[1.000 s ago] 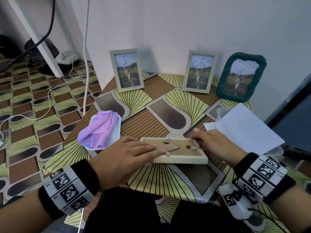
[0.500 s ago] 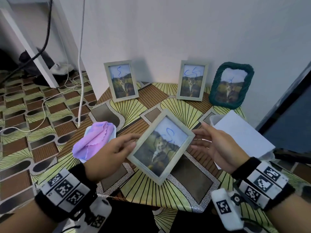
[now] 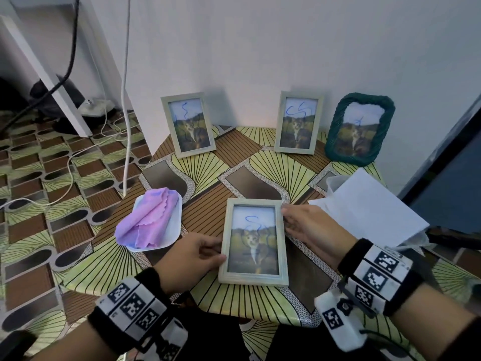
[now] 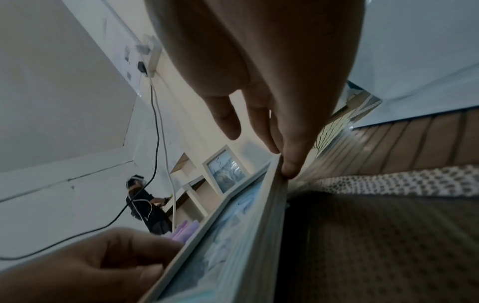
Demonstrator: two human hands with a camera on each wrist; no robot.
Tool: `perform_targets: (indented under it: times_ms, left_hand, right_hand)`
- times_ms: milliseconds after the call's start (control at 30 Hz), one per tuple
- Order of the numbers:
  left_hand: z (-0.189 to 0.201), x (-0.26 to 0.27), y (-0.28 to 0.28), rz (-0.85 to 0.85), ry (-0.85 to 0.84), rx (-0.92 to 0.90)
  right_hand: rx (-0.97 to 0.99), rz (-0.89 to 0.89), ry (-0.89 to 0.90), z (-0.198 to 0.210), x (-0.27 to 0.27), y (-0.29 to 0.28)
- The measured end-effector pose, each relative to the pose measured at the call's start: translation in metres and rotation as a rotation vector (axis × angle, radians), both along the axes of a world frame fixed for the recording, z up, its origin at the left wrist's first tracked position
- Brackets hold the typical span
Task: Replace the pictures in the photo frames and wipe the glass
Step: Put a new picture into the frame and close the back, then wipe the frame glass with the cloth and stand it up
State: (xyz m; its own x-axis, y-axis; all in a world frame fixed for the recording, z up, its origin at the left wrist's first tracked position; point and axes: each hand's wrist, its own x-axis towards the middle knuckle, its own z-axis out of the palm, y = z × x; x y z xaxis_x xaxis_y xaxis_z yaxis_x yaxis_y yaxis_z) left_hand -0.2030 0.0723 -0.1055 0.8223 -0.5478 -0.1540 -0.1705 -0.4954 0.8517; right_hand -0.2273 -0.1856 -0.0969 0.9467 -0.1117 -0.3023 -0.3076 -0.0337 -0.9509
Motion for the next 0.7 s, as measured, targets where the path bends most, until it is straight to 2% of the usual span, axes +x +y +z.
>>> perform_targets:
  times_ms: [167,267,367,500,600,700]
  left_hand:
    - [0.000,-0.001,-0.005,-0.038,-0.171,0.136]
    - [0.002,-0.002,-0.004,-0.039,-0.264,0.228]
    - [0.006,-0.001,0.000,0.058,-0.355,0.232]
    - [0.021,0.016,0.026,0.316,-0.553,0.231]
    - [0.031,0.038,0.057,0.387,-0.599,0.478]
    - [0.031,0.051,0.080,0.379,-0.462,0.830]
  right_hand:
    - [-0.394,0.217,0.013,-0.011,-0.002,0.012]
    - [-0.510,0.303,-0.028,-0.014,-0.005,0.017]
    - [-0.499,0.284,-0.051,-0.012,-0.007,0.016]
    - [-0.422,0.275,-0.093,-0.010,-0.015,0.013]
    - [-0.344,0.274,-0.122,-0.013,-0.021,0.012]
    - [-0.285,0.269,-0.143,-0.016,-0.029,0.012]
